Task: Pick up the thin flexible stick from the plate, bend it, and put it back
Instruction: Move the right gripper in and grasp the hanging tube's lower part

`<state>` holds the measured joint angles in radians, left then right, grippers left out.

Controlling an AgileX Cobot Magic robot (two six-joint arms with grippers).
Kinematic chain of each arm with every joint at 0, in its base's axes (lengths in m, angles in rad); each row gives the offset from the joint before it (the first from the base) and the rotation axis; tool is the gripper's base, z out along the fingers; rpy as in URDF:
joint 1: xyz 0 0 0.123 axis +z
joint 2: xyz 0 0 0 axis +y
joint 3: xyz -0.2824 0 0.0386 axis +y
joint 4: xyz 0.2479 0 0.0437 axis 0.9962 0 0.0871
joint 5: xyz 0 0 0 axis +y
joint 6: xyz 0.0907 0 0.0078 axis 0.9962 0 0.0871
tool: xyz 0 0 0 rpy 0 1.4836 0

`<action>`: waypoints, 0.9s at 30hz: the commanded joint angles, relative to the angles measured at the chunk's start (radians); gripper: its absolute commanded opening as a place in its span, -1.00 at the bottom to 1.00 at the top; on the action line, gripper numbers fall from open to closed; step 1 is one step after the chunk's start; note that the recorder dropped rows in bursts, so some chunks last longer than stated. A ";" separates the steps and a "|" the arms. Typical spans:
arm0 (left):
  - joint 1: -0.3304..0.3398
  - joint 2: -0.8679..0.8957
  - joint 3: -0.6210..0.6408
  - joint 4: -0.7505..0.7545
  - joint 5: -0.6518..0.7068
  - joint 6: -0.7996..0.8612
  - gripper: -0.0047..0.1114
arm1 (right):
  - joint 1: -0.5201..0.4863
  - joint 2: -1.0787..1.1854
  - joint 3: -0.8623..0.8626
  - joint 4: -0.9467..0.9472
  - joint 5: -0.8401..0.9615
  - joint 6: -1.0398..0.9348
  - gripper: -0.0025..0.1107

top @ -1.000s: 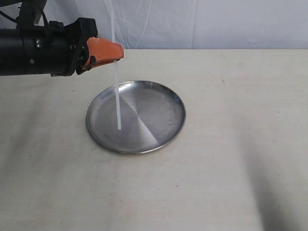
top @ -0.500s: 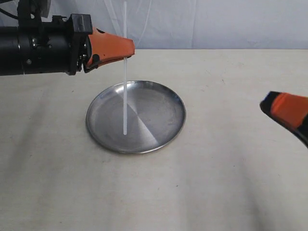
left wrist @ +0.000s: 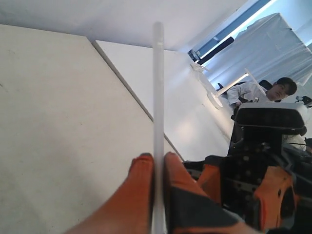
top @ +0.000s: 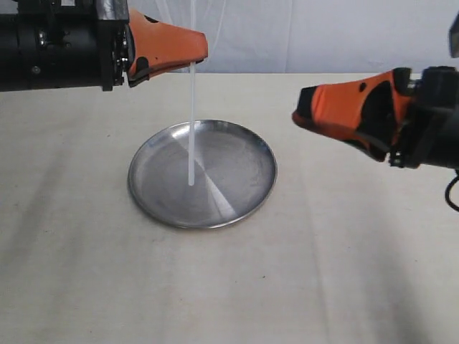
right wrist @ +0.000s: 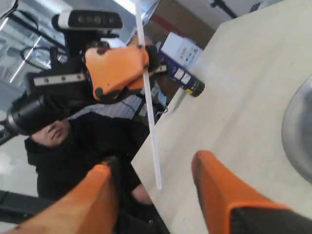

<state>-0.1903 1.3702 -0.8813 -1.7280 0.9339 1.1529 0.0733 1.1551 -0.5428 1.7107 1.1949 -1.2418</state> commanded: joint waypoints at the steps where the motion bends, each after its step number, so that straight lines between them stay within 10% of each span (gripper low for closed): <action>1: -0.002 -0.008 -0.011 -0.016 0.033 0.005 -0.92 | 0.154 0.084 -0.043 0.034 -0.074 -0.090 0.05; 22: -0.002 -0.008 -0.017 -0.016 0.050 0.009 -0.92 | 0.465 0.307 -0.262 0.034 -0.319 -0.092 0.04; 27: -0.002 -0.008 -0.017 -0.016 0.030 0.011 -0.92 | 0.476 0.319 -0.262 0.034 -0.345 -0.092 -0.35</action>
<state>-0.1903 1.3702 -0.8938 -1.7280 0.9747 1.1552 0.5455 1.4718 -0.7992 1.7351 0.8617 -1.3251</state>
